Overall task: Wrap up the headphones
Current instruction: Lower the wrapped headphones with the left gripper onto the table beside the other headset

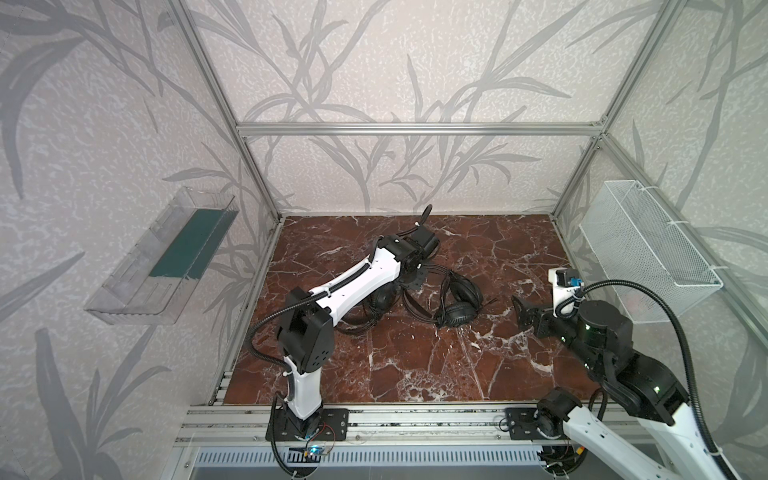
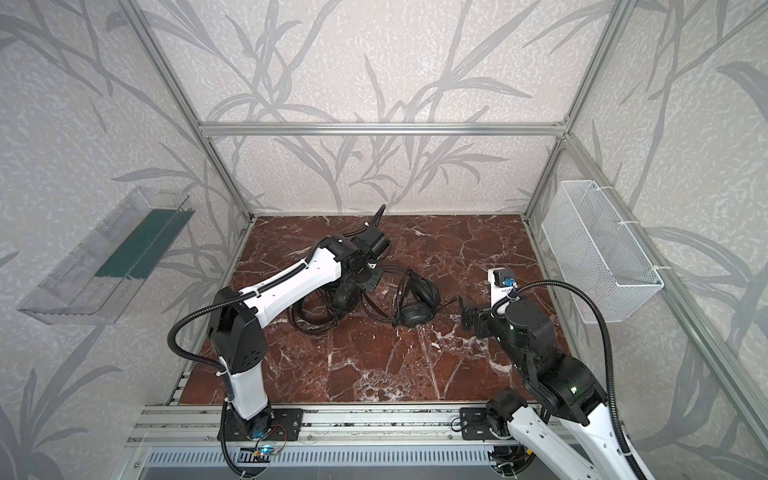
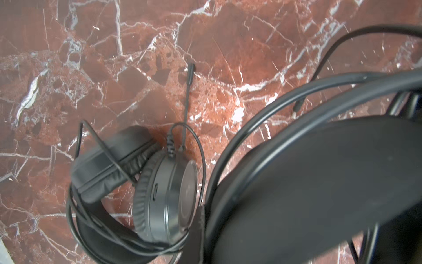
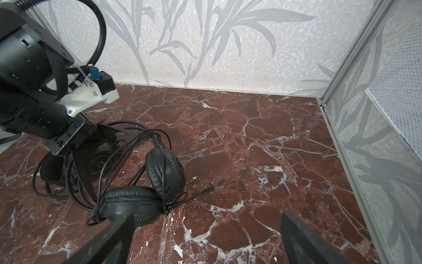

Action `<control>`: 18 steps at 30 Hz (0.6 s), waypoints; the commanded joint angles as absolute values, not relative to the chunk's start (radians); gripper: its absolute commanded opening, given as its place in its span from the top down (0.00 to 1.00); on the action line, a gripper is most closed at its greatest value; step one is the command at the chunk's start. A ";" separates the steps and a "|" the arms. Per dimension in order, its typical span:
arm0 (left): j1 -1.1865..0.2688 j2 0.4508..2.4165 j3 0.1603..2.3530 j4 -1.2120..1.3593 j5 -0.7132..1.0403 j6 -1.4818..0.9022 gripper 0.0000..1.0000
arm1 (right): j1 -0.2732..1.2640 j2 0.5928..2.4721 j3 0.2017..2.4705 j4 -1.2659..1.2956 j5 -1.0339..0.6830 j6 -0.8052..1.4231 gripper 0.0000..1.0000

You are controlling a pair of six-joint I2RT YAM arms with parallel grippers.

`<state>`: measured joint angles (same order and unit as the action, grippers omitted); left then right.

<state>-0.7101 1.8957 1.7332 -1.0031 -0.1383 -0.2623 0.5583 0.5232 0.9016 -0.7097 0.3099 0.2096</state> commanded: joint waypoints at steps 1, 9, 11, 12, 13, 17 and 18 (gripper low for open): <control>-0.693 1.931 1.808 -1.028 -0.124 -0.281 1.00 | 0.556 0.506 0.875 -0.718 0.327 0.204 0.01; -0.659 2.024 1.895 -1.059 -0.089 -0.286 1.00 | 0.556 0.485 0.856 -0.722 0.322 0.205 0.01; -0.657 2.042 1.909 -1.066 -0.082 -0.286 1.00 | 0.555 0.482 0.850 -0.719 0.317 0.206 0.01; -0.655 2.046 1.913 -1.068 -0.080 -0.288 1.00 | 0.557 0.480 0.846 -0.718 0.316 0.207 0.01; -0.655 2.047 1.915 -1.066 -0.083 -0.288 1.00 | 0.556 0.476 0.841 -0.716 0.315 0.208 0.01; -0.649 2.059 1.920 -1.054 -0.082 -0.290 1.00 | 0.556 0.466 0.828 -0.711 0.310 0.209 0.01; -0.647 2.066 1.926 -1.054 -0.076 -0.291 1.00 | 0.555 0.464 0.827 -0.711 0.309 0.209 0.01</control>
